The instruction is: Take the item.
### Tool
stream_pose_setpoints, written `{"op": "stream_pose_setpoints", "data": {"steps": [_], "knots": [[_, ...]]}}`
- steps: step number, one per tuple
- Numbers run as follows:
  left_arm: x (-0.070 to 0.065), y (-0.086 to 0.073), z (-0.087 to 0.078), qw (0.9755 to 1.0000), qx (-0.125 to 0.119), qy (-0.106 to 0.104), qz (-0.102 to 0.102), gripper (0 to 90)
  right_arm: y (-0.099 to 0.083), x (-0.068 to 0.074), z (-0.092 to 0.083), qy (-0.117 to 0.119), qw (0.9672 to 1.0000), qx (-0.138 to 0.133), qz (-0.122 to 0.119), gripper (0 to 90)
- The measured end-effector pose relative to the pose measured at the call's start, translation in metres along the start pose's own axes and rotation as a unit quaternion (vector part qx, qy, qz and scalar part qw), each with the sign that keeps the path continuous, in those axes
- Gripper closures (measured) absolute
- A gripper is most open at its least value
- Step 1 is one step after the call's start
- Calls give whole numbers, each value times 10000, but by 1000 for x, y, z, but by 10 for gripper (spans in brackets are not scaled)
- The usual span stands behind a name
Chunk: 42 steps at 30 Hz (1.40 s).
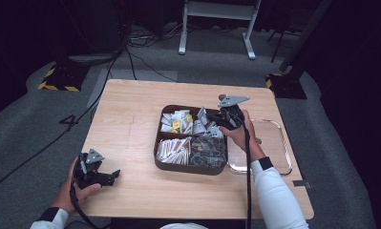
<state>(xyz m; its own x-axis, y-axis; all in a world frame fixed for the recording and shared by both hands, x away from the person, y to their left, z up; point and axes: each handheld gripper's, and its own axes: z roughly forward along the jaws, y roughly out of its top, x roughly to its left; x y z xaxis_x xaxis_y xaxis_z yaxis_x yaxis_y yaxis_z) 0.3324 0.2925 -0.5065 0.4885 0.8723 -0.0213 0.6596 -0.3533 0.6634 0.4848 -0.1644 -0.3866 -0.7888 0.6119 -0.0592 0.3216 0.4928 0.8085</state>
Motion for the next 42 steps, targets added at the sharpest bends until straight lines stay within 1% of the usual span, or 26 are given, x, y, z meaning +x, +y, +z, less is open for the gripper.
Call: {"op": "stream_pose_setpoints", "data": {"steps": [2,12,18,23,30,34,42], "knots": [[0,0,0,10000,0,1,-1,5,-2,0,-3,34,10000,-52,26,900],[0,0,0,10000,17,-11,2,5,-9,6,-22,169,9995,-256,-23,900],[0,0,0,10000,1,-1,-1,5,-14,14,-31,279,9991,-271,-156,900],[0,0,0,10000,1,-1,0,5,-18,19,-38,367,9986,-318,-205,900],[0,0,0,10000,-1,0,-1,5,-21,31,-47,497,9976,-331,-348,900],[0,0,0,10000,-1,0,-1,5,-23,39,-51,562,9968,-341,-453,900],[0,0,0,10000,0,-1,-1,5,-28,51,-52,747,9953,-278,-558,900]]}}
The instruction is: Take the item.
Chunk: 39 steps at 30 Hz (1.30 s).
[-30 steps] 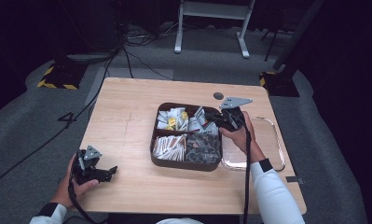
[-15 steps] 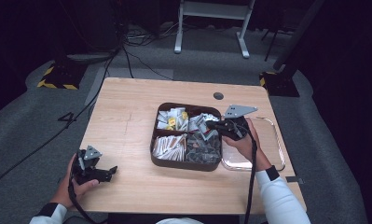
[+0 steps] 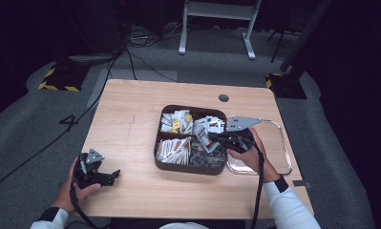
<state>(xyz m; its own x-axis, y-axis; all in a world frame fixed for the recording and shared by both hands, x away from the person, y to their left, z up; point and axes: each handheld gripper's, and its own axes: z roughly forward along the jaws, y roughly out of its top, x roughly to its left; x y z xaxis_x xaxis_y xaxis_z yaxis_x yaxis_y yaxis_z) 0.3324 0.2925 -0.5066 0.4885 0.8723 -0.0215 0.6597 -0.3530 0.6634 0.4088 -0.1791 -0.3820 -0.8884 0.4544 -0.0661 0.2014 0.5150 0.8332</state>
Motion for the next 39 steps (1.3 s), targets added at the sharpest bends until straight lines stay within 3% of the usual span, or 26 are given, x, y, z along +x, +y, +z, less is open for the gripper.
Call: {"op": "stream_pose_setpoints", "data": {"steps": [18,39], "knots": [[0,0,0,10000,1,-2,0,5,-8,32,1,426,9987,160,-235,900],[0,0,0,10000,3,-2,0,5,-11,67,4,841,9946,248,-550,900]]}}
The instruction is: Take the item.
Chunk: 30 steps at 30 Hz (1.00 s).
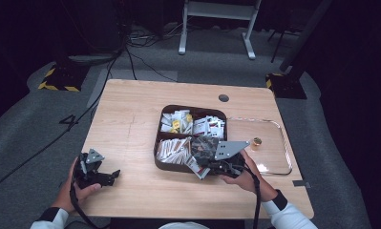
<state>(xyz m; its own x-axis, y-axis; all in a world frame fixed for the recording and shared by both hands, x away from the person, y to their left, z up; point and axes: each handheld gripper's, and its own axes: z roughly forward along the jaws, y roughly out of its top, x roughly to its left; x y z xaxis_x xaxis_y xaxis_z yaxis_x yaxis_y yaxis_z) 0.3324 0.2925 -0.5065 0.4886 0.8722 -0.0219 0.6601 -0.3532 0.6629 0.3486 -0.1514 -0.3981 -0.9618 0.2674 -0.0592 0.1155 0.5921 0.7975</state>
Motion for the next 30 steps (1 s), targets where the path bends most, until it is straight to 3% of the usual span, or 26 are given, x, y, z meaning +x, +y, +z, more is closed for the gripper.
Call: {"op": "stream_pose_setpoints", "data": {"steps": [14,30], "knots": [[0,0,0,10000,12,-7,4,5,-4,18,13,382,9989,165,-237,900],[0,0,0,10000,16,-9,-2,5,-15,28,39,806,9945,598,-307,900]]}}
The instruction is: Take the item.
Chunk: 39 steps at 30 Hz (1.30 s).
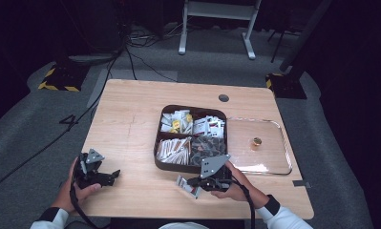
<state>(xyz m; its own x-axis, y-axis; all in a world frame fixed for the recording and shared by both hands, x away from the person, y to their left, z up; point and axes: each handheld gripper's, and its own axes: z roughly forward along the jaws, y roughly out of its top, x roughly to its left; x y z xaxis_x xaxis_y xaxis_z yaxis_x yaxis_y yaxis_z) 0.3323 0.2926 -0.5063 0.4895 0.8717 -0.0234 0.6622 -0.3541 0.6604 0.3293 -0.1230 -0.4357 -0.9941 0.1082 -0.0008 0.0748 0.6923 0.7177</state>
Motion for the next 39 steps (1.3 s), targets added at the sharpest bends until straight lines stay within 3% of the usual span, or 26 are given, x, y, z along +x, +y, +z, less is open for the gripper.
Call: {"op": "stream_pose_setpoints", "data": {"steps": [8,17,23,31,39], "knots": [[0,0,0,10000,-1,2,1,5,-3,-1,9,84,9999,129,34,883],[0,0,0,10000,0,2,0,5,-4,-4,5,-82,9999,144,45,697],[0,0,0,10000,-4,7,-16,5,-4,-9,-5,-351,9992,32,192,546],[0,0,0,10000,-1,10,-7,5,-9,-19,-29,-707,9966,-219,366,452],[0,0,0,10000,-6,3,-13,5,-18,-35,-50,-1345,9895,-238,480,368]]}}
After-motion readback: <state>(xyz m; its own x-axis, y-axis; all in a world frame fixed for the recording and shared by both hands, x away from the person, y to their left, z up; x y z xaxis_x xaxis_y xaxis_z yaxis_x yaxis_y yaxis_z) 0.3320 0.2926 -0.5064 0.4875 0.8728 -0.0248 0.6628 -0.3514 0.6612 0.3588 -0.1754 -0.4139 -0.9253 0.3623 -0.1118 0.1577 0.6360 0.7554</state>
